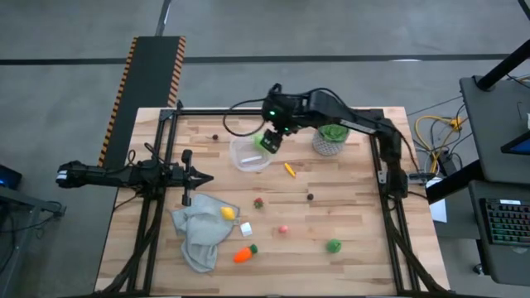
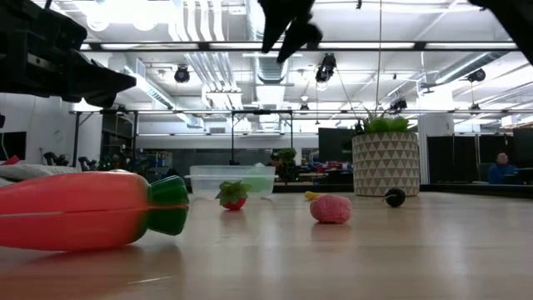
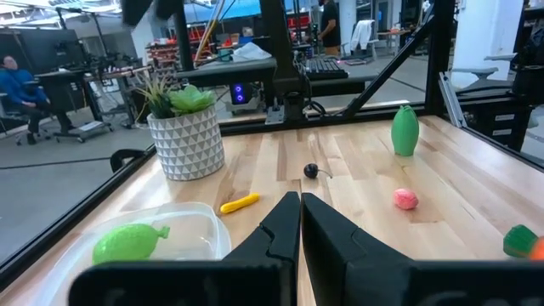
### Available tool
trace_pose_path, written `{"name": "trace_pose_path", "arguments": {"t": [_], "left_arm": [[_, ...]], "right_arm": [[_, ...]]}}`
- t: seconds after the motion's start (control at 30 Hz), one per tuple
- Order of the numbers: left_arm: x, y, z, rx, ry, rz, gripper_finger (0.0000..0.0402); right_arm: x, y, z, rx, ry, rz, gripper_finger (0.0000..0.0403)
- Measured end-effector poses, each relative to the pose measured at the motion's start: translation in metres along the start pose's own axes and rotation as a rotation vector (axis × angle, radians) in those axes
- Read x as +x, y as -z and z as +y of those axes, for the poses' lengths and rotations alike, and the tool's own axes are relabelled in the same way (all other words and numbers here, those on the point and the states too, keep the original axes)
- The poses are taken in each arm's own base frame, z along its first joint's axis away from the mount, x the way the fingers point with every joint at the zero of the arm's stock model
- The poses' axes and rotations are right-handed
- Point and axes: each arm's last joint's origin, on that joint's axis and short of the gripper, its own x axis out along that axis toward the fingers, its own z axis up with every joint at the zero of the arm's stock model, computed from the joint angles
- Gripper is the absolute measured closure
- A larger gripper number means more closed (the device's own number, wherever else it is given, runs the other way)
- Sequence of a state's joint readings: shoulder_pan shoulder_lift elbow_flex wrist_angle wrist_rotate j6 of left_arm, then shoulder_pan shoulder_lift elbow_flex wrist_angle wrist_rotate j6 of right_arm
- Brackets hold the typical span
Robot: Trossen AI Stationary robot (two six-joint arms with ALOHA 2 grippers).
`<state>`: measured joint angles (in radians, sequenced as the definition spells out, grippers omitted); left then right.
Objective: Pick and placing Produce into tupperware
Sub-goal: Put the yellow corn into the transparent bin
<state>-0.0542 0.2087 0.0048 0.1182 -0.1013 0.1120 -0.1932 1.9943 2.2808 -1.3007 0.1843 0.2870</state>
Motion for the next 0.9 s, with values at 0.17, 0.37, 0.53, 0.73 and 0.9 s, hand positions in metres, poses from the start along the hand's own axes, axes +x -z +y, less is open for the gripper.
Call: {"name": "trace_pose_path", "arguments": {"t": [0.17, 0.37, 0.53, 0.73, 0.9], "left_arm": [[0.000, 0.000, 0.000, -0.001, -0.001, -0.001, 0.0402], [0.000, 0.000, 0.000, -0.001, -0.001, -0.003, 0.0402], [0.000, 0.000, 0.000, -0.001, -0.001, -0.004, 0.0402], [0.000, -0.001, 0.000, -0.001, -0.001, -0.006, 0.0402], [0.000, 0.000, 0.000, -0.001, 0.000, -0.005, 0.0402]], "right_arm": [[-0.031, 0.016, 0.013, -0.006, -0.027, 0.001, 0.0158], [-0.045, 0.036, 0.026, -0.062, 0.023, 0.007, 0.0163], [-0.029, 0.051, 0.035, -0.063, 0.108, 0.053, 0.0163], [0.004, 0.068, 0.033, -0.026, 0.181, 0.155, 0.0165], [0.036, 0.081, 0.029, 0.021, 0.184, 0.207, 0.0165]]}}
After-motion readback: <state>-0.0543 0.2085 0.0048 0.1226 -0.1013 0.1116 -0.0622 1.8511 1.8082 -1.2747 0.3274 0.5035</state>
